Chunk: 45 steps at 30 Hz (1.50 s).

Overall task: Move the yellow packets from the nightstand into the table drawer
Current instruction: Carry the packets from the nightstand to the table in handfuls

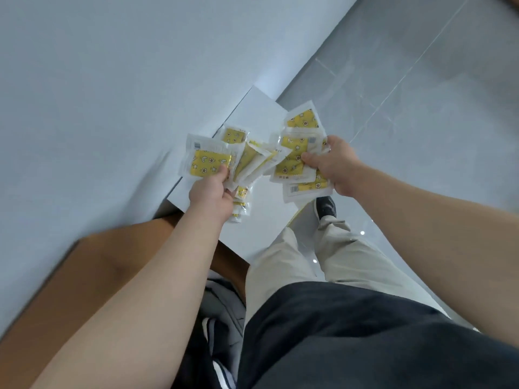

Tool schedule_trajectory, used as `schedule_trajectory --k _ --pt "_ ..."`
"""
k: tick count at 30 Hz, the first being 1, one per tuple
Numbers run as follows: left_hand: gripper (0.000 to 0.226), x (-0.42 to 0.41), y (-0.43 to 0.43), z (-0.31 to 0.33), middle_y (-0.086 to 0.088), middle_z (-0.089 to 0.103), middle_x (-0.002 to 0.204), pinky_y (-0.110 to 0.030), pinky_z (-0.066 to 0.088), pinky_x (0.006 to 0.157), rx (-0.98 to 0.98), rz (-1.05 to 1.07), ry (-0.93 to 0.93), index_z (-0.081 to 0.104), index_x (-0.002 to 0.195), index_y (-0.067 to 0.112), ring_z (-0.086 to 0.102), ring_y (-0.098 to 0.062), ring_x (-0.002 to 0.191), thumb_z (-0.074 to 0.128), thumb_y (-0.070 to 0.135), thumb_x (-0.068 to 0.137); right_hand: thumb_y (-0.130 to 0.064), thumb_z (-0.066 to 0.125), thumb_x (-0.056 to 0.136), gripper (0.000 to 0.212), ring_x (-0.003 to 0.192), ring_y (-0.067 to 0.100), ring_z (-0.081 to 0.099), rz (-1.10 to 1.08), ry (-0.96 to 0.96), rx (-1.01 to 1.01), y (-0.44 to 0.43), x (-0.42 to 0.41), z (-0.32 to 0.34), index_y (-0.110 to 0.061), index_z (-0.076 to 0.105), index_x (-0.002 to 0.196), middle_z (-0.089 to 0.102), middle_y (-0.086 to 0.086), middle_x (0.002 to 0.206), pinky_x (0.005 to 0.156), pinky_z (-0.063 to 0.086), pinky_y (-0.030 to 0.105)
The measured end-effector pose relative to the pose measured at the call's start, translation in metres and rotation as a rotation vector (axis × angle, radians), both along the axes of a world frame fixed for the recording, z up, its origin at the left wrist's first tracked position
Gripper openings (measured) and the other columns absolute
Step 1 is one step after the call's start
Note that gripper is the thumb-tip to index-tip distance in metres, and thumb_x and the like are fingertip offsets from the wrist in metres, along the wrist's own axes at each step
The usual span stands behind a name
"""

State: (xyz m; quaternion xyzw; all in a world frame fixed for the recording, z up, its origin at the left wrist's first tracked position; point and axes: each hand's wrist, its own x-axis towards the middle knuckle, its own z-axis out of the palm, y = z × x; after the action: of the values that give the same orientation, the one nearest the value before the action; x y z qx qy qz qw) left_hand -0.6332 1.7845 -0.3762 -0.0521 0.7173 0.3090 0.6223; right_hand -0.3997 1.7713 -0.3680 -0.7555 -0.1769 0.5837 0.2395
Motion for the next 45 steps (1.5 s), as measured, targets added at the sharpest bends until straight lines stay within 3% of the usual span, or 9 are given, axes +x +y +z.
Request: schedule_trajectory --k 5,13,18,22,26,29,33,39,45 --pt "0.008 0.040 0.012 0.055 -0.014 0.075 0.105 -0.032 0.060 0.061 0.147 -0.201 -0.124 0.066 0.100 0.003 0.076 -0.021 0.079 0.069 0.006 0.093 -0.010 0.079 0.087 0.029 0.084 0.026 0.077 -0.272 0.042 0.074 -0.038 0.046 0.057 -0.017 0.063 0.109 0.075 0.007 0.103 0.073 0.063 0.050" --pt "0.047 0.161 0.035 0.111 -0.018 0.069 0.124 -0.053 0.056 0.094 0.307 -0.670 -0.260 0.052 0.136 -0.003 0.071 -0.031 0.107 0.068 0.005 0.092 -0.005 0.076 0.088 0.033 0.084 0.027 0.077 -0.751 0.048 0.250 -0.111 0.122 0.112 -0.012 0.062 0.117 0.075 0.011 0.105 0.066 0.063 0.044" --pt "0.036 0.251 0.020 0.148 -0.011 0.071 0.122 -0.035 0.062 0.066 0.369 -0.870 -0.397 0.059 0.132 0.008 0.073 -0.025 0.101 0.061 0.003 0.096 -0.002 0.074 0.089 0.031 0.089 0.030 0.075 -0.984 0.007 0.368 -0.169 0.165 0.134 -0.009 0.062 0.117 0.075 0.013 0.105 0.072 0.063 0.048" --pt "0.027 0.319 -0.017 0.175 -0.009 0.075 0.110 -0.034 0.062 0.062 0.373 -0.999 -0.478 0.064 0.121 0.009 0.076 -0.021 0.088 0.059 0.000 0.097 0.000 0.073 0.088 0.030 0.086 0.030 0.076 -1.166 -0.030 0.455 -0.225 0.199 0.149 -0.008 0.063 0.114 0.076 0.013 0.101 0.073 0.062 0.048" --pt "0.040 0.382 -0.063 0.186 -0.010 0.073 0.120 -0.043 0.062 0.083 0.370 -1.148 -0.497 0.056 0.135 0.005 0.072 -0.026 0.107 0.063 0.003 0.095 0.004 0.070 0.090 0.021 0.075 0.024 0.076 -1.327 -0.053 0.547 -0.282 0.230 0.167 -0.010 0.064 0.104 0.078 0.007 0.085 0.062 0.064 0.041" --pt "0.044 0.433 -0.107 0.192 -0.008 0.072 0.121 -0.048 0.056 0.096 0.383 -1.263 -0.513 0.055 0.137 0.007 0.070 -0.026 0.110 0.065 0.006 0.094 0.003 0.070 0.090 0.024 0.086 0.031 0.075 -1.436 -0.065 0.594 -0.330 0.258 0.174 -0.007 0.063 0.111 0.077 0.013 0.097 0.077 0.062 0.051" --pt "0.043 0.495 -0.176 0.197 -0.007 0.073 0.119 -0.046 0.057 0.093 0.404 -1.350 -0.531 0.056 0.135 0.007 0.071 -0.026 0.108 0.067 0.006 0.093 0.003 0.070 0.089 0.033 0.095 0.037 0.074 -1.543 -0.061 0.618 -0.398 0.301 0.172 -0.003 0.060 0.120 0.074 0.019 0.108 0.083 0.059 0.057" --pt "0.049 0.578 -0.272 0.196 -0.010 0.072 0.122 -0.049 0.055 0.097 0.368 -1.436 -0.552 0.053 0.138 0.005 0.070 -0.029 0.111 0.069 0.009 0.092 0.001 0.072 0.089 0.029 0.085 0.029 0.077 -1.612 -0.080 0.638 -0.498 0.369 0.161 -0.008 0.062 0.114 0.077 0.013 0.101 0.066 0.062 0.042" --pt "0.054 0.648 -0.346 0.197 -0.016 0.070 0.123 -0.060 0.051 0.099 0.286 -1.528 -0.558 0.048 0.137 0.000 0.068 -0.034 0.114 0.072 0.011 0.090 0.001 0.072 0.089 0.026 0.090 0.031 0.075 -1.716 -0.140 0.619 -0.571 0.423 0.162 -0.008 0.063 0.112 0.075 0.015 0.106 0.076 0.062 0.049"
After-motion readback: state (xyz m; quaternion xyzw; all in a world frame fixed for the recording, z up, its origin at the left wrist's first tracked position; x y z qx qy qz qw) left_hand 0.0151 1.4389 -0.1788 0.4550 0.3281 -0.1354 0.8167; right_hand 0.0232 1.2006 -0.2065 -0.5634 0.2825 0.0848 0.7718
